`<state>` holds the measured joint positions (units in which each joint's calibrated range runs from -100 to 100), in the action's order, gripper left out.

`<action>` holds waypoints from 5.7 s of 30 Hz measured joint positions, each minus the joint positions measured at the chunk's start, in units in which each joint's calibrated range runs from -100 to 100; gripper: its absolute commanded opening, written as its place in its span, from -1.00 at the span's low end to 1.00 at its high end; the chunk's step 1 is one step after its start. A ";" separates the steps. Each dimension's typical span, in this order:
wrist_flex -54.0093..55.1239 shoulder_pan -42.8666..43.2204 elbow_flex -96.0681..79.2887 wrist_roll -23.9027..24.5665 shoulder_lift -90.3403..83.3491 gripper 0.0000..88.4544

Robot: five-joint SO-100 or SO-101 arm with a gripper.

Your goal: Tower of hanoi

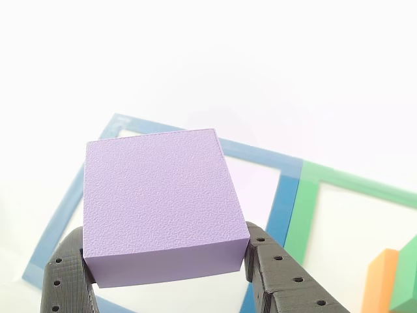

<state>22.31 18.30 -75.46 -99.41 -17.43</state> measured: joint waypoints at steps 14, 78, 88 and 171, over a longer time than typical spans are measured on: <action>17.17 0.00 0.09 0.00 17.39 -0.80; 12.04 2.13 7.40 0.00 12.83 -0.51; -27.29 -2.78 6.18 0.00 -18.49 -0.94; -2.41 -23.82 -4.53 0.00 -9.29 -0.29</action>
<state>19.90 -5.53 -79.98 -99.41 -26.72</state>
